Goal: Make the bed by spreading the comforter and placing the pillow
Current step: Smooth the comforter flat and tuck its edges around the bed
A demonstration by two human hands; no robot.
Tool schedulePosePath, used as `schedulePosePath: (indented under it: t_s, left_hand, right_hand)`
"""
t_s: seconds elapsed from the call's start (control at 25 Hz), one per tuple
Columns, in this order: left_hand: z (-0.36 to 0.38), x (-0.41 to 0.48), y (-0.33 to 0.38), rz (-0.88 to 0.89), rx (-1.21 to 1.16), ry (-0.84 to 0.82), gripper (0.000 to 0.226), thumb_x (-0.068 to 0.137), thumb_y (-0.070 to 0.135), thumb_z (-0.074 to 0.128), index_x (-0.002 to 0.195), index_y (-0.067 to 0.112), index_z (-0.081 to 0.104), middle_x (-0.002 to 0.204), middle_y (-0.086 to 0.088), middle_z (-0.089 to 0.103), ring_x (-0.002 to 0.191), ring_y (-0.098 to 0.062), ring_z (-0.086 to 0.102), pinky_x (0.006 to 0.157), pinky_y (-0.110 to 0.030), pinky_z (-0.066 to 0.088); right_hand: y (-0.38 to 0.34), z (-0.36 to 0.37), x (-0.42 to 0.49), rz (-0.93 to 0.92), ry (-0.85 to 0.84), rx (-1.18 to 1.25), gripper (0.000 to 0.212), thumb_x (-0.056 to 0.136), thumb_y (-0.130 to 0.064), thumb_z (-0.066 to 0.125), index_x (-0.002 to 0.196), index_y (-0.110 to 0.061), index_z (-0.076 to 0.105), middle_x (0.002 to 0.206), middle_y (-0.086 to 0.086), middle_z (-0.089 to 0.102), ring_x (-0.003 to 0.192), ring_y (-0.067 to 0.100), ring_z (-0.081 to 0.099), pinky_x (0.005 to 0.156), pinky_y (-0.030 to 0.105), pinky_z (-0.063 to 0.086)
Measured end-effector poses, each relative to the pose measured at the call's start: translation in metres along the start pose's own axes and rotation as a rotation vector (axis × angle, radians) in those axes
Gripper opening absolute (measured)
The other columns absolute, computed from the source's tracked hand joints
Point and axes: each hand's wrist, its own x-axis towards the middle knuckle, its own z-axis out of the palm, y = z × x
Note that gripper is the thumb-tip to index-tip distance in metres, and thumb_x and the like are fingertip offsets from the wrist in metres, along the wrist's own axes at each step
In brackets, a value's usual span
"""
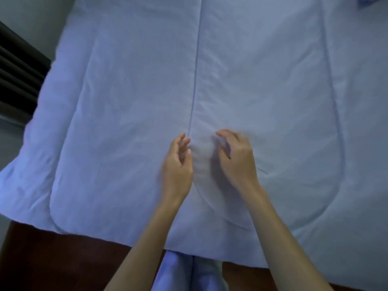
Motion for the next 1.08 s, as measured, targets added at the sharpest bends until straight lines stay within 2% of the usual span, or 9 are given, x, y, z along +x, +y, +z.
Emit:
schedulePosePath:
  t_s: [0.12, 0.24, 0.4, 0.52, 0.64, 0.76, 0.88, 0.96, 1.08]
  left_hand:
    - [0.02, 0.011, -0.025, 0.243, 0.253, -0.001, 0.048, 0.093, 0.019, 0.044, 0.14, 0.011, 0.043, 0.138, -0.001, 0.054, 0.127, -0.01, 0.05, 0.106, -0.022, 0.038]
    - [0.038, 0.014, -0.03, 0.456, 0.492, 0.0, 0.054, 0.089, 0.024, 0.042, 0.14, 0.009, 0.043, 0.143, -0.006, 0.05, 0.132, -0.018, 0.045, 0.109, -0.034, 0.032]
    - [0.083, 0.008, -0.008, 0.546, 0.528, -0.093, 0.056, 0.089, 0.025, 0.038, 0.143, 0.011, 0.039, 0.148, -0.006, 0.043, 0.141, -0.021, 0.032, 0.115, -0.043, 0.019]
    - [0.132, -0.015, 0.015, 0.667, 0.594, -0.183, 0.057, 0.087, 0.025, 0.039, 0.142, 0.01, 0.043, 0.147, -0.009, 0.045, 0.139, -0.03, 0.037, 0.113, -0.051, 0.022]
    - [0.168, -0.042, 0.022, 0.778, 0.656, -0.335, 0.057, 0.086, 0.028, 0.038, 0.14, 0.012, 0.045, 0.148, -0.008, 0.045, 0.138, -0.029, 0.039, 0.112, -0.053, 0.025]
    - [0.151, -0.027, -0.005, 0.673, 0.81, -0.243, 0.058, 0.089, 0.038, 0.036, 0.143, 0.017, 0.042, 0.151, -0.003, 0.041, 0.14, -0.025, 0.037, 0.115, -0.049, 0.022]
    - [0.089, -0.005, -0.04, 0.471, 0.888, -0.067, 0.061, 0.092, 0.042, 0.032, 0.149, 0.021, 0.027, 0.156, 0.001, 0.029, 0.145, -0.021, 0.026, 0.117, -0.042, 0.008]
    - [0.048, 0.004, -0.054, 0.391, 0.923, -0.012, 0.061, 0.093, 0.04, 0.032, 0.15, 0.021, 0.024, 0.157, 0.0, 0.027, 0.146, -0.022, 0.024, 0.117, -0.046, 0.009]
    - [-0.008, 0.006, -0.071, 0.177, 0.945, 0.149, 0.061, 0.094, 0.04, 0.032, 0.15, 0.018, 0.023, 0.158, -0.005, 0.025, 0.147, -0.027, 0.02, 0.116, -0.054, 0.008]
  right_hand:
    - [0.021, 0.015, -0.002, -0.05, 0.039, -0.31, 0.047, 0.086, -0.029, 0.047, 0.132, -0.022, 0.054, 0.144, 0.003, 0.049, 0.136, 0.026, 0.041, 0.111, 0.047, 0.025]
    - [0.042, 0.002, 0.001, 0.012, 0.01, -0.503, 0.055, 0.092, -0.042, 0.035, 0.145, -0.029, 0.036, 0.154, -0.002, 0.032, 0.144, 0.023, 0.027, 0.115, 0.053, 0.011]
    - [0.116, -0.064, -0.02, 0.331, 0.07, -0.615, 0.057, 0.094, -0.044, 0.026, 0.15, -0.032, 0.019, 0.16, -0.004, 0.016, 0.148, 0.024, 0.013, 0.115, 0.055, 0.005]
    - [0.175, -0.123, -0.071, 0.579, 0.226, -0.639, 0.058, 0.094, -0.045, 0.023, 0.149, -0.03, 0.02, 0.16, 0.001, 0.018, 0.147, 0.028, 0.015, 0.113, 0.058, 0.01]
    - [0.215, -0.167, -0.133, 0.833, 0.309, -0.605, 0.057, 0.095, -0.048, 0.018, 0.149, -0.029, 0.017, 0.16, 0.004, 0.014, 0.146, 0.031, 0.013, 0.112, 0.061, 0.011]
    - [0.264, -0.213, -0.199, 1.093, 0.255, -0.543, 0.065, 0.091, -0.055, 0.011, 0.149, -0.026, 0.014, 0.159, 0.01, 0.014, 0.145, 0.037, 0.014, 0.113, 0.064, 0.012]
    - [0.254, -0.225, -0.193, 1.174, 0.352, -0.531, 0.065, 0.086, -0.051, 0.019, 0.13, -0.008, 0.04, 0.134, 0.027, 0.043, 0.122, 0.046, 0.042, 0.102, 0.061, 0.034]
    - [0.192, -0.188, -0.129, 1.057, 0.512, -0.392, 0.056, 0.086, -0.044, 0.03, 0.121, -0.005, 0.051, 0.126, 0.026, 0.051, 0.116, 0.042, 0.049, 0.097, 0.051, 0.038]
    - [0.098, -0.113, -0.03, 0.597, 0.432, -0.19, 0.053, 0.088, -0.027, 0.045, 0.135, -0.003, 0.046, 0.144, 0.021, 0.044, 0.135, 0.032, 0.038, 0.112, 0.042, 0.029]
